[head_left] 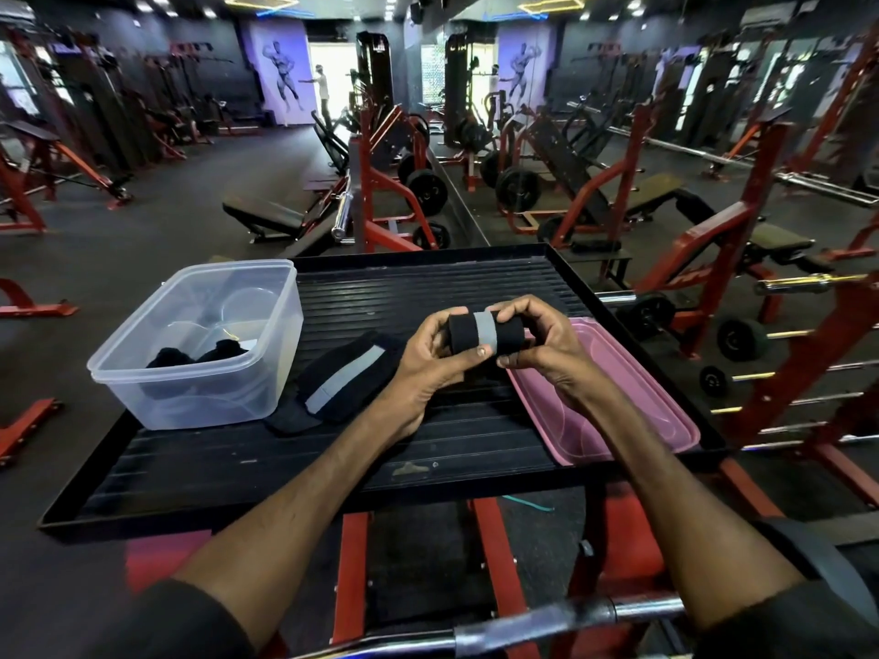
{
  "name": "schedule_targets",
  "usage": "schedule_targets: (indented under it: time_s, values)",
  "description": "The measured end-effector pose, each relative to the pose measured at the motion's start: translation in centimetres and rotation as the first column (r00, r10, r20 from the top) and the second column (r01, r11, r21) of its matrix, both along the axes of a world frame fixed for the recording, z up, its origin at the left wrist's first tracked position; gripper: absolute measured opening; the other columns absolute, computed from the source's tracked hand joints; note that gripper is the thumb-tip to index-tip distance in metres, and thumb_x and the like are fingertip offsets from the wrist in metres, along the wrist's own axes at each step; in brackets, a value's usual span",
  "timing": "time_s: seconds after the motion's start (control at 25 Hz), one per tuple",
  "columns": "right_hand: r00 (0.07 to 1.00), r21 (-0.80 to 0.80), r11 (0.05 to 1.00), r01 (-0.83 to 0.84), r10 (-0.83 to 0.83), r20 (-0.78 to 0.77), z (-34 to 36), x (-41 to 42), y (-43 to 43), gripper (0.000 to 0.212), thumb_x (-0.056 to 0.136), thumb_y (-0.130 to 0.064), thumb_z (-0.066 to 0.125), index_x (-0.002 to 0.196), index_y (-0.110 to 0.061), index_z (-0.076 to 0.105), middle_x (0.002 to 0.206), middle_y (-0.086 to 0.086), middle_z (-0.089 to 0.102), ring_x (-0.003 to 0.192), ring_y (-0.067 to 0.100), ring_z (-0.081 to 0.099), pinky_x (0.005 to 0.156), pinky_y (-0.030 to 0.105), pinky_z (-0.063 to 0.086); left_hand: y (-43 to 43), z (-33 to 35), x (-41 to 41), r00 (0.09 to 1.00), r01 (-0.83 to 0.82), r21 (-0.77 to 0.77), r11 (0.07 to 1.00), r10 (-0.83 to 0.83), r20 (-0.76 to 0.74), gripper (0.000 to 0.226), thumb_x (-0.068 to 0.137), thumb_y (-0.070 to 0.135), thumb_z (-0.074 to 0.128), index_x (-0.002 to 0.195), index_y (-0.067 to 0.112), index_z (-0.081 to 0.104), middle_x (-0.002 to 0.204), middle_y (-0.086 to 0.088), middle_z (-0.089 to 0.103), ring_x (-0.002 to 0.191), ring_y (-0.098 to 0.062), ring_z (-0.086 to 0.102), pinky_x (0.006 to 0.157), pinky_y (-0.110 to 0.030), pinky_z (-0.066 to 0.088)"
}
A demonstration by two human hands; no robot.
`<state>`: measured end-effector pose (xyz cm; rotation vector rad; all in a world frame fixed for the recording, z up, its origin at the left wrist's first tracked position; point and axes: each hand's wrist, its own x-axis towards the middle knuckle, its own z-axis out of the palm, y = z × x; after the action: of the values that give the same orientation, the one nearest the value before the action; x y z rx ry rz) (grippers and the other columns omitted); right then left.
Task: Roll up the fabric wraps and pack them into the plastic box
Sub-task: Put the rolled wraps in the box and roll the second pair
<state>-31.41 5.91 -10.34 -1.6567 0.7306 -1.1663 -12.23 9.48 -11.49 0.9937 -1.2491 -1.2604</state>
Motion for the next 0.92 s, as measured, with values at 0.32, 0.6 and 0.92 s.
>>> schedule_targets:
  time_s: [0.32,0.6,0.92]
  values:
    - [0.977,0.488,0.868,-0.093,-0.015,0.212,1.5,0.3,-1.2,0.059,0.073,-0.018,0.077,0.128,-0.026,0.060,0.109,-0.001,0.069,0.094,0.015,0.063,0.068,0.032,0.046,0.1,-0.3,-0.6,0.991,-0.123,-0.226,0.966,0.109,-0.075,0.061,0.072,-0.011,0.081,0.123,0.013,0.060,0.134,-0.010,0.064,0.125,-0.019,0.061,0.105,-0.034,0.050]
    - [0.995,0.521,0.848,-0.097,0.069,0.073,1.1,0.6,-1.5,0.045,0.078,-0.031,0.072,0.121,-0.025,0.063,0.102,-0.003,0.069,0.088,0.012,0.065,0.081,0.038,0.050,-0.5,0.1,0.6,0.993,-0.074,-0.273,0.959,0.097,0.072,0.063,0.071,-0.010,0.083,0.125,0.012,0.058,0.140,-0.001,0.061,0.129,-0.011,0.058,0.109,-0.032,0.047]
    - [0.915,0.494,0.845,-0.203,-0.015,0.403,0.3,1.0,-1.4,0.067,0.065,0.010,0.065,0.125,-0.019,0.062,0.103,0.002,0.071,0.083,0.015,0.071,0.062,0.028,0.056,-1.6,1.1,1.3,0.993,0.115,0.150,0.982,-0.118,0.011,0.065,0.091,0.022,0.074,0.147,0.026,0.042,0.142,0.005,0.053,0.129,-0.012,0.054,0.110,-0.051,0.046]
